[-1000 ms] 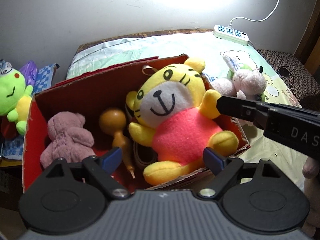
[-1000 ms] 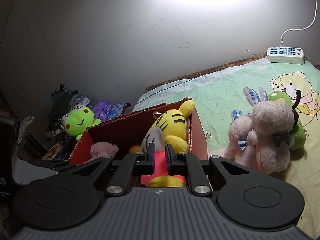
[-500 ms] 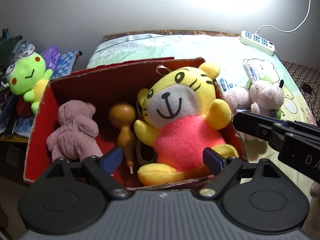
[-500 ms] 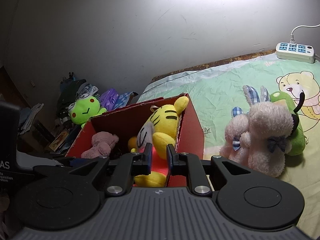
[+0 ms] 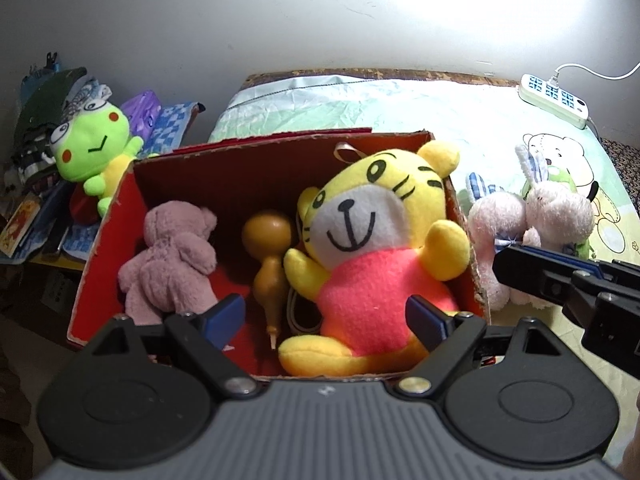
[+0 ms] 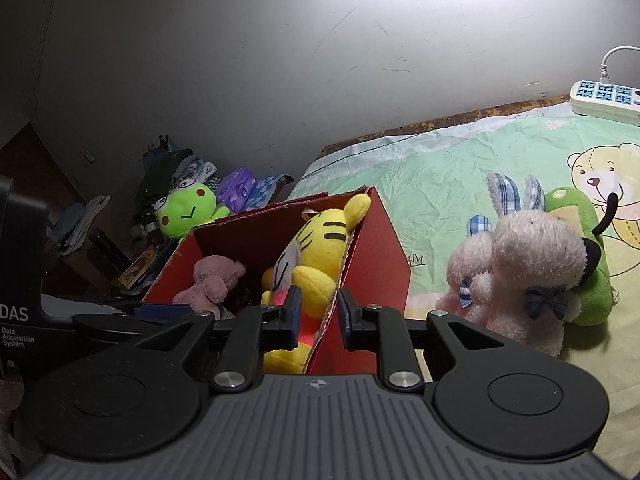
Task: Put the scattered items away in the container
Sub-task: 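Move both grippers over the bed toward the white bunny plush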
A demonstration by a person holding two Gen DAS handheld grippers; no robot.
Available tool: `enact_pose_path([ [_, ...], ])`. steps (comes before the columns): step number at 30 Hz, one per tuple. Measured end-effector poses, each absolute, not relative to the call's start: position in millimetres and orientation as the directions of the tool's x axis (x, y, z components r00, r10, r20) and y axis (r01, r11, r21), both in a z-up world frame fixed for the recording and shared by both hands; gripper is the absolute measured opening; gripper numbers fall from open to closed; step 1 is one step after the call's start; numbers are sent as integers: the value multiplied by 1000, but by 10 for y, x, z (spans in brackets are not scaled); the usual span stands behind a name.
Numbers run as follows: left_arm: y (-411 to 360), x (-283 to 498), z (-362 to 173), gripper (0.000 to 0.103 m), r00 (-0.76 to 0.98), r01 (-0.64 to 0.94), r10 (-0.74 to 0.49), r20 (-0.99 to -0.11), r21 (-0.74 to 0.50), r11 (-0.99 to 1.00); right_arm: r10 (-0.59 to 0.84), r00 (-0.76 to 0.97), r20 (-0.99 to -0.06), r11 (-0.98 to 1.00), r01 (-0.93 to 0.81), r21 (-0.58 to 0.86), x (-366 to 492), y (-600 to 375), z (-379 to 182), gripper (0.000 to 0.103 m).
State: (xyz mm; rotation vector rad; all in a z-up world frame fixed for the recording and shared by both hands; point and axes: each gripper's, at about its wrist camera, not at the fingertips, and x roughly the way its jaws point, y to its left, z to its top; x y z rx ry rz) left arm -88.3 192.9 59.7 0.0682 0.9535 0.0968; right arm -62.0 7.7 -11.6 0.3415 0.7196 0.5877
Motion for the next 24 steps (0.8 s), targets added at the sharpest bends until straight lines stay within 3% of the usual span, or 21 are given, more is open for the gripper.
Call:
enact_pose_path([
  [11, 1715, -1062, 694, 89, 595, -120, 182, -783, 137, 983, 637, 569, -520, 768, -409, 494, -682, -154, -161, 22],
  [24, 1082, -1098, 729, 89, 651, 8, 97, -753, 134, 991, 541, 643, -542, 832, -313, 459, -858, -729, -171, 23],
])
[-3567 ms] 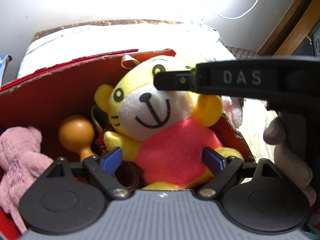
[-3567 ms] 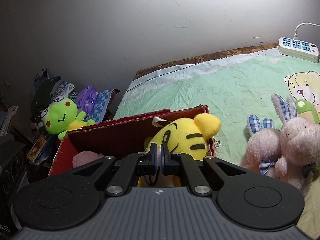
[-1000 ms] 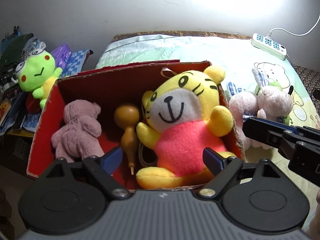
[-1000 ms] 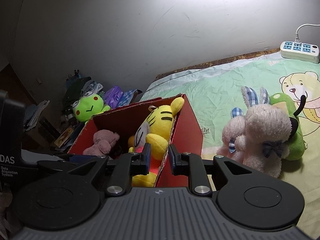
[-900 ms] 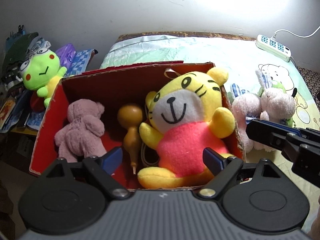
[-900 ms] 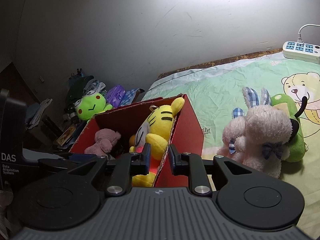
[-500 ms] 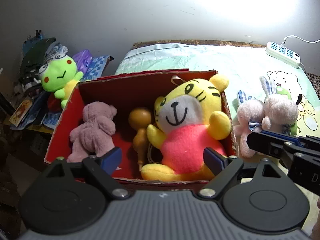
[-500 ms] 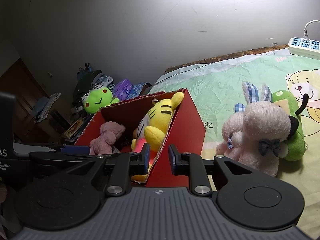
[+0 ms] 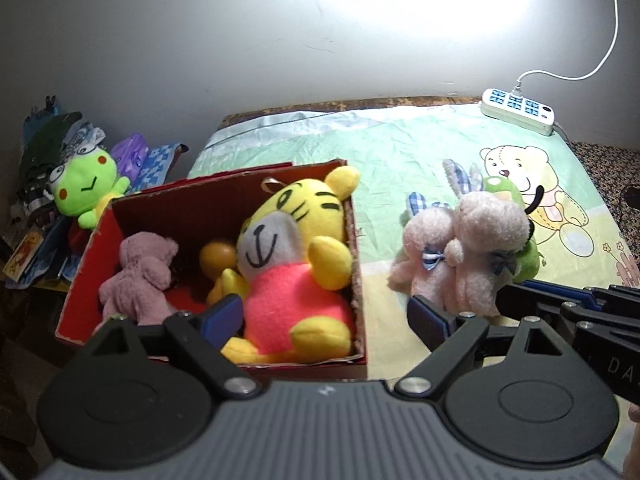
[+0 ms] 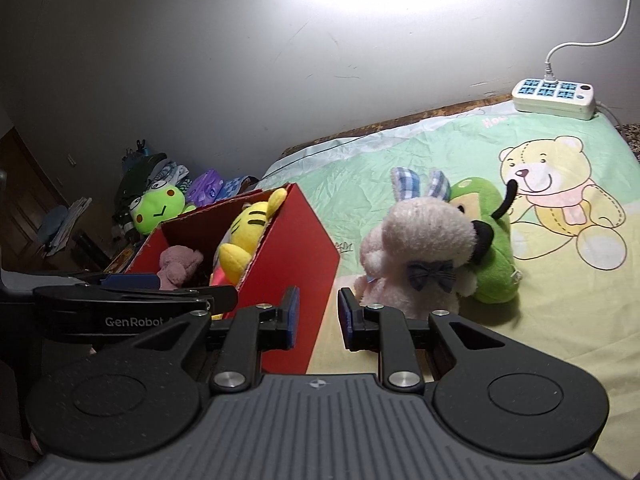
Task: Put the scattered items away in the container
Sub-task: 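Move both grippers over the bed toward the white bunny plush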
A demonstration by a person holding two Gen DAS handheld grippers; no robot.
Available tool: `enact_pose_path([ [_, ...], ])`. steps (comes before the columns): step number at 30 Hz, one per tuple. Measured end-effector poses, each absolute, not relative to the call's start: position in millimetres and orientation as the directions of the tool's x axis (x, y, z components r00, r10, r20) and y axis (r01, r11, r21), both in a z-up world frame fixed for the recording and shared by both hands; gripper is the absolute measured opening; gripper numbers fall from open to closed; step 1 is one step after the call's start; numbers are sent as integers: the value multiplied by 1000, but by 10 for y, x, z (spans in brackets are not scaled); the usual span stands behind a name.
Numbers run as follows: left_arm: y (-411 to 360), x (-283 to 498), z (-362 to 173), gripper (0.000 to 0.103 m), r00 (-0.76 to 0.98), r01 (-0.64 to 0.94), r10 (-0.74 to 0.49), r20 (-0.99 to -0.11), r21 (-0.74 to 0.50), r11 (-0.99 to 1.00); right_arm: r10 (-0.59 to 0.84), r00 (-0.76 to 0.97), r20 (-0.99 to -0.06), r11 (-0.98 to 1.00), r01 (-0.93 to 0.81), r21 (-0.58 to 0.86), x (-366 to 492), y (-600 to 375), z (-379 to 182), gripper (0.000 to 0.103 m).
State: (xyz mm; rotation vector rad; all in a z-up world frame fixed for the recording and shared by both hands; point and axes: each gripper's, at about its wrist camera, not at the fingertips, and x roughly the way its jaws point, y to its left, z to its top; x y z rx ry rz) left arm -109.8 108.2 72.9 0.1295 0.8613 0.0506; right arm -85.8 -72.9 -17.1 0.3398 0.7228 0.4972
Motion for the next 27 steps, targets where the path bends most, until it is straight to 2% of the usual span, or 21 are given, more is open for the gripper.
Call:
enact_pose_path([
  [11, 671, -1015, 625, 89, 650, 120, 9, -760, 113, 986, 460, 680, -571, 870, -216, 443, -807, -1024, -207, 26],
  [21, 507, -1019, 273, 90, 585, 200, -109, -803, 13, 980, 413, 635, -653, 884, -106, 456, -678, -1288, -530, 26],
  [25, 422, -974, 90, 83, 556, 253, -166, -814, -25, 967, 410, 619, -670, 879, -72, 471, -587, -1360, -635, 26],
  [27, 393, -954, 31, 83, 567, 268, -179, -804, -26, 963, 418, 614, -669, 871, -62, 487, -529, -1395, -682, 26],
])
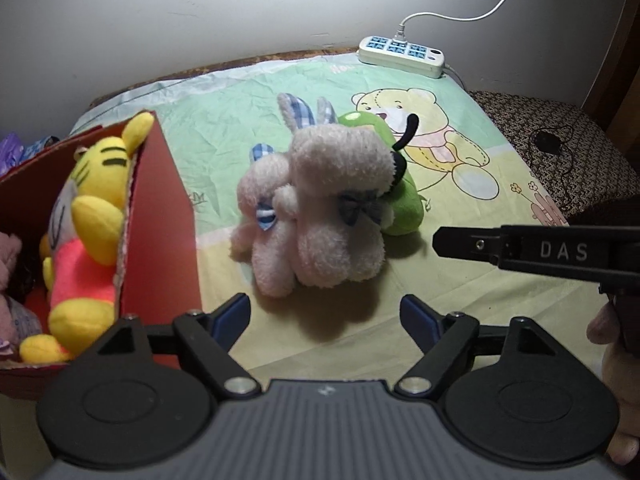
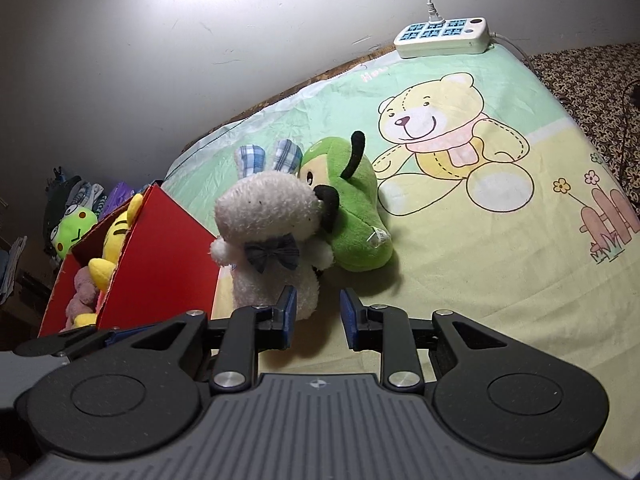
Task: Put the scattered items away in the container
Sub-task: 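Move both grippers over the bed toward the white bunny plush, then close both grippers on the white bunny plush's body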
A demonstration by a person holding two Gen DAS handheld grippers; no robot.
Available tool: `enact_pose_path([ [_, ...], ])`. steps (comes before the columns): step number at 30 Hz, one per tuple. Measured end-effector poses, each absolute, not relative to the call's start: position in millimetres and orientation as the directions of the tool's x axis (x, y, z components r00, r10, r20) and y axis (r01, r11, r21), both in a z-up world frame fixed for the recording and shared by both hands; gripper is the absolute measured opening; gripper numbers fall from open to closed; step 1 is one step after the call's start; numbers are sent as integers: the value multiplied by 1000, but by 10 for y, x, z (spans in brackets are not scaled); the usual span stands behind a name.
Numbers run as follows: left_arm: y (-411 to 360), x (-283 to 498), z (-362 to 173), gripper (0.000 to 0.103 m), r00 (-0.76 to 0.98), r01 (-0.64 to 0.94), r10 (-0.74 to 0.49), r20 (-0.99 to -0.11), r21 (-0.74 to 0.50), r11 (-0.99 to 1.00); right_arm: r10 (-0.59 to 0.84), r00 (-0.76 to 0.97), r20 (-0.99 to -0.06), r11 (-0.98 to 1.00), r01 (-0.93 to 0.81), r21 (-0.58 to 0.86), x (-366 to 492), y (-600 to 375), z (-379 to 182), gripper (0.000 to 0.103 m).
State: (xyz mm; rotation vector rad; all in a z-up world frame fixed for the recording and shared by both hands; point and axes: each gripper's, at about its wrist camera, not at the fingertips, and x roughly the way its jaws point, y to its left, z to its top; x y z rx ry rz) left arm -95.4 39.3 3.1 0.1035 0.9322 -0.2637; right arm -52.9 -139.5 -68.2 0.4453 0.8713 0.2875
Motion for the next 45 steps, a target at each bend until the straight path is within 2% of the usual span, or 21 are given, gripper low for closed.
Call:
enact_pose_path([
  [5, 343, -843, -93, 84, 580, 310, -227, -782, -45, 950, 485, 580, -654, 824, -53, 564, -379, -1453, -836, 28],
  [7, 313, -796, -131, 87, 587, 328, -238, -774, -41, 944, 509, 571, -644, 804, -46, 593, -312, -1472, -886, 34],
  [11, 282, -664, -213, 94, 591, 349, -259, -764, -48, 936, 540, 569, -620, 776, -52, 629, -190, -1506, -936, 37],
  [13, 286, -558, -292, 95, 568, 350, -278, -774, -78, 933, 563, 556, -611, 760, -57, 648, -126, -1507, -971, 45],
  [18, 321, -383, -435, 95, 530, 335, -303, -792, -132, 933, 602, 520, -606, 737, -70, 672, 0, -1452, -1077, 45],
  [26, 305, -237, -466, 94, 548, 330, -292, -784, -119, 936, 665, 477, -575, 693, -105, 714, 184, -1361, -1207, 45],
  [30, 318, -175, -468, 91, 548, 327, -285, -786, -112, 938, 691, 464, -554, 662, -98, 743, 280, -1381, -1268, 44],
  [40, 317, -258, -401, 72, 534, 365, -321, -782, -130, 922, 688, 456, -565, 676, -117, 728, 202, -1397, -1211, 28],
  [42, 282, -300, -394, 72, 529, 381, -328, -783, -127, 916, 692, 452, -563, 674, -124, 729, 178, -1394, -1190, 23],
  [45, 251, -375, -369, 72, 534, 399, -330, -778, -112, 910, 679, 455, -577, 694, -139, 707, 98, -1366, -1129, 22],
])
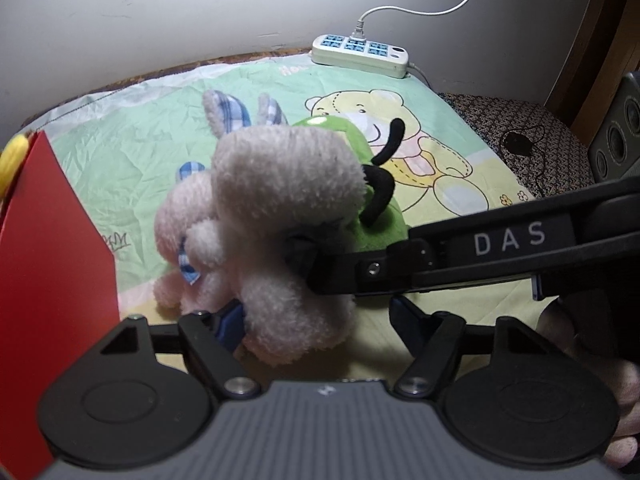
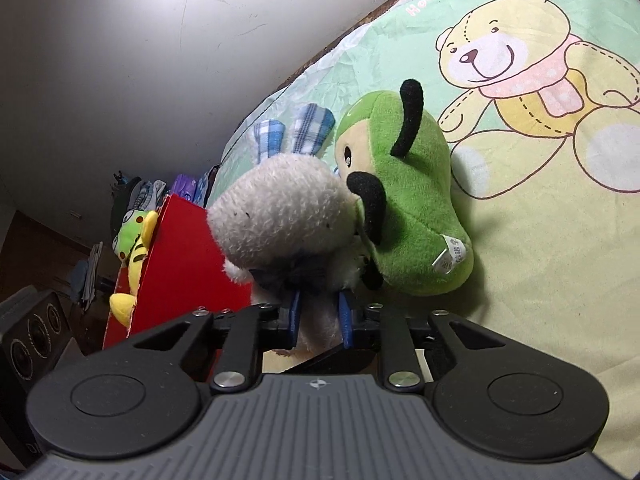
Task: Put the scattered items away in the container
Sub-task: 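Close both grippers on the white bunny plush's body, then lift the white bunny with both grippers and carry it toward the red box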
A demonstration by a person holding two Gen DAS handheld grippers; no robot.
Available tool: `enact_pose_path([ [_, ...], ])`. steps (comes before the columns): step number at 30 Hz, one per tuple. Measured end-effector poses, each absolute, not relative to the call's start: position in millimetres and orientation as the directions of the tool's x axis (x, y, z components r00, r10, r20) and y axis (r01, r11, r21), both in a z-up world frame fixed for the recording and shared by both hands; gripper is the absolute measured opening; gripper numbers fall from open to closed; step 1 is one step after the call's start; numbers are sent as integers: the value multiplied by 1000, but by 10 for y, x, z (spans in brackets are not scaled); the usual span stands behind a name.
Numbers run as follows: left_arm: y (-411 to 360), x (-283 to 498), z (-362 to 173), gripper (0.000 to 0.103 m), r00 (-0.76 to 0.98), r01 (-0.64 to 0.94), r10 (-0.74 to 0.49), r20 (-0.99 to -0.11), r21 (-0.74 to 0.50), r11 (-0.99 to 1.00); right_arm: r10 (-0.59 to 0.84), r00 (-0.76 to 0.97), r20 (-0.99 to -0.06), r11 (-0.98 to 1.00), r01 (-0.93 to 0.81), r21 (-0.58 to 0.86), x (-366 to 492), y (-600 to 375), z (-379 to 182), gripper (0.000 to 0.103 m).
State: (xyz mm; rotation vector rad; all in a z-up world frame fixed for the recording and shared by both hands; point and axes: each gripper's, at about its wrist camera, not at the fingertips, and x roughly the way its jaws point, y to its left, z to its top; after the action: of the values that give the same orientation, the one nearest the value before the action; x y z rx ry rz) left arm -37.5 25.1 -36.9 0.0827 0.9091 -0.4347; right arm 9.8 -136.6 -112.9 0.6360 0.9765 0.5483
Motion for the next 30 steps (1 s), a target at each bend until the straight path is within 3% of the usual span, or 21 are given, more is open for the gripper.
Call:
enact_pose_path([
  [4, 329, -435, -330, 68, 511, 401, -378, -772, -175, 899, 670, 460, -583, 701, -134, 700, 16, -1439, -1094, 21],
  [18, 319, -816, -609, 68, 327, 506, -453, -829, -252, 825, 636, 376, -674, 748, -82, 659, -392, -1525, -1206, 19],
  [25, 462, -920, -635, 70, 338, 483, -456, -823, -264, 835, 626, 386, -677, 747, -51, 662, -522, -1550, -1192, 25],
  [27, 540, -909, -627, 74, 357, 449, -450, -818, -272, 851, 603, 425, -675, 757, -39, 652, -541, -1566, -1156, 30],
  [30, 605, -889, -613, 75, 371, 417, -448, -813, -285, 863, 573, 461, -677, 773, -29, 634, -540, -1572, -1145, 48],
])
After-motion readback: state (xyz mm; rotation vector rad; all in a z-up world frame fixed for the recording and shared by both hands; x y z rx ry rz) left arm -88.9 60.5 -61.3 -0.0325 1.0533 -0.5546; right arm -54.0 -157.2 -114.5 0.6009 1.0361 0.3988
